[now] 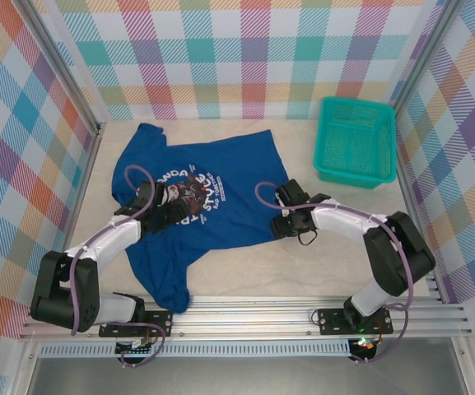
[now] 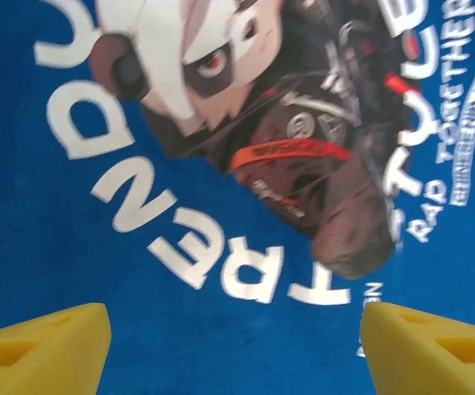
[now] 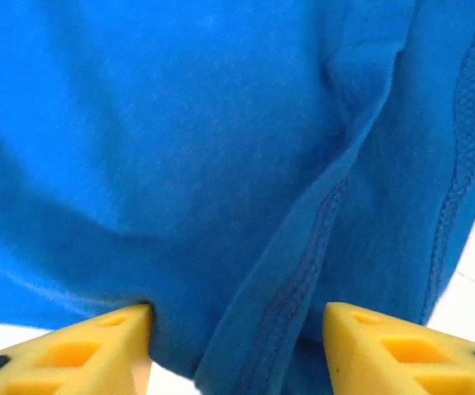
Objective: Fold the inside-out t-shirt
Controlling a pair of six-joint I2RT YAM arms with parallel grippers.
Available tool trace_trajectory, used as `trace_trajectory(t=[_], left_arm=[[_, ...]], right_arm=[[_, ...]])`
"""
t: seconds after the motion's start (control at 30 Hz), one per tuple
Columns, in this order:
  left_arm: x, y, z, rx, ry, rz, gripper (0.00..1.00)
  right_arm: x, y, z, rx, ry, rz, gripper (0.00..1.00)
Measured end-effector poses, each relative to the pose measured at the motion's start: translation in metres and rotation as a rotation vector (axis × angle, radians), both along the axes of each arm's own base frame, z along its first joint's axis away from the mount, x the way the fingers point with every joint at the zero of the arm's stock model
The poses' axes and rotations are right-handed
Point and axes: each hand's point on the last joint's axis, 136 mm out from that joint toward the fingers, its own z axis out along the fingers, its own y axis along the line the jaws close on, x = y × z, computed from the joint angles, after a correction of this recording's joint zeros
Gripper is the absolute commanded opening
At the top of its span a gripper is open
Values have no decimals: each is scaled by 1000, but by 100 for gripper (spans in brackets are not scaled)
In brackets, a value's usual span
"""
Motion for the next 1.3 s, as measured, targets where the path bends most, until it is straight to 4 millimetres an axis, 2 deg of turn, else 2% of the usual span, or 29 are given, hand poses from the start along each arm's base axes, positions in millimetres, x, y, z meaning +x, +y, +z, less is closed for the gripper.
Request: trace_trajectory(t=[0.13, 0.27, 0.47, 0.6, 0.67, 0.73, 0.87, 0.93, 1.03, 1.13, 1.3], left_arm=[[-5, 9, -16, 36, 0, 23, 80], [-17, 19, -42, 71, 40, 46, 80], [-5, 26, -41, 66, -17, 81, 76], [-3, 27, -41, 64, -26, 89, 75], [-3, 27, -41, 62, -30, 91, 75], [-2, 27, -40, 61, -35, 92, 75], [-1, 27, -41, 61, -37, 93, 76], [-1, 27, -41, 60, -37, 92, 76], [-1, 27, -41, 60, -37, 92, 76], [-1, 27, -41, 60, -36, 92, 76], [-1, 27, -41, 60, -37, 92, 76]], right_arm=[[9, -11, -8, -60, -5, -43, 41], [18, -30, -6, -88, -8, -109, 41], [28, -58, -1, -129, 7, -191, 33], [35, -71, 1, -158, 17, -225, 24], [38, -75, 3, -166, 19, -239, 22], [39, -78, 5, -168, 19, -244, 25], [28, -65, 13, -124, -7, -183, 41], [13, -49, 24, -92, -35, -115, 49], [1, -26, 36, -58, -66, -31, 54], [-2, -22, 32, -64, -52, -16, 58], [-2, -22, 13, -115, 21, -13, 59]])
